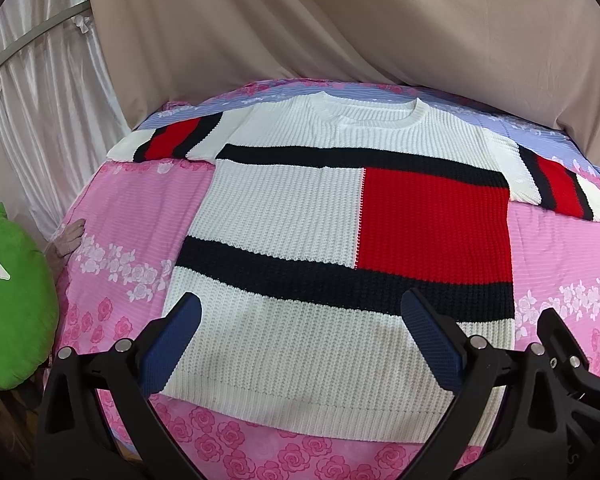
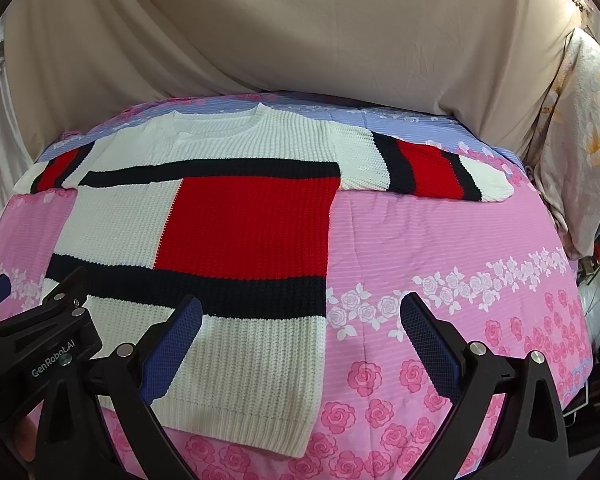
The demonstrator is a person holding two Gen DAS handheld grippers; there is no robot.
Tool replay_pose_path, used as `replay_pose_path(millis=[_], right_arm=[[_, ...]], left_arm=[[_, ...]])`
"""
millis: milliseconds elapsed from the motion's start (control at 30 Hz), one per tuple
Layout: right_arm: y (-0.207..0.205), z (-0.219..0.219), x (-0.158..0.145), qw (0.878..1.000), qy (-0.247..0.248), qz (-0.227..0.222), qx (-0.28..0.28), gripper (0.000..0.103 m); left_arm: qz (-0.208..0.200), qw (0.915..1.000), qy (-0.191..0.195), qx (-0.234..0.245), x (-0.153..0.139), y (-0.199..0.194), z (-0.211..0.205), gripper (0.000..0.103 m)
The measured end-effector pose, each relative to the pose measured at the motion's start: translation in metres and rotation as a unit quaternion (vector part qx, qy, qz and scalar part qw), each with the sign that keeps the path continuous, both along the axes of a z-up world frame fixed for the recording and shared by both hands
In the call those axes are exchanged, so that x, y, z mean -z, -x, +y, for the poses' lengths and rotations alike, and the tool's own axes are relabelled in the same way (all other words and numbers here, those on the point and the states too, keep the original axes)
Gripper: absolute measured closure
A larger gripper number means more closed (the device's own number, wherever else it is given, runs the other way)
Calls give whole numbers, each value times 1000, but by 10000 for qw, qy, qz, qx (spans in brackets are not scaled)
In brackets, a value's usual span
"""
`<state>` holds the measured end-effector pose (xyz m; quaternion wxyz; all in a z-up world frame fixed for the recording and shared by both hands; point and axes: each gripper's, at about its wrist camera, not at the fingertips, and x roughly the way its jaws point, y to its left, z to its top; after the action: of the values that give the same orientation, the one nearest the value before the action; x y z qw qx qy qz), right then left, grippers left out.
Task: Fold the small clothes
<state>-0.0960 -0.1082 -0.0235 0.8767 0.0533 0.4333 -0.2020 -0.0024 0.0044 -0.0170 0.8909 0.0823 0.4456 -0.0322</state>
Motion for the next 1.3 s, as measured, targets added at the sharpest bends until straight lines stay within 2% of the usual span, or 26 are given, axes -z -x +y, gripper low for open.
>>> replay_pose_path(millis=[1300], right_arm=[[-7,-9,4,10000,-41,57,46,5]], left_arm=[[55,9999,-80,29,7,-15,-17,6]])
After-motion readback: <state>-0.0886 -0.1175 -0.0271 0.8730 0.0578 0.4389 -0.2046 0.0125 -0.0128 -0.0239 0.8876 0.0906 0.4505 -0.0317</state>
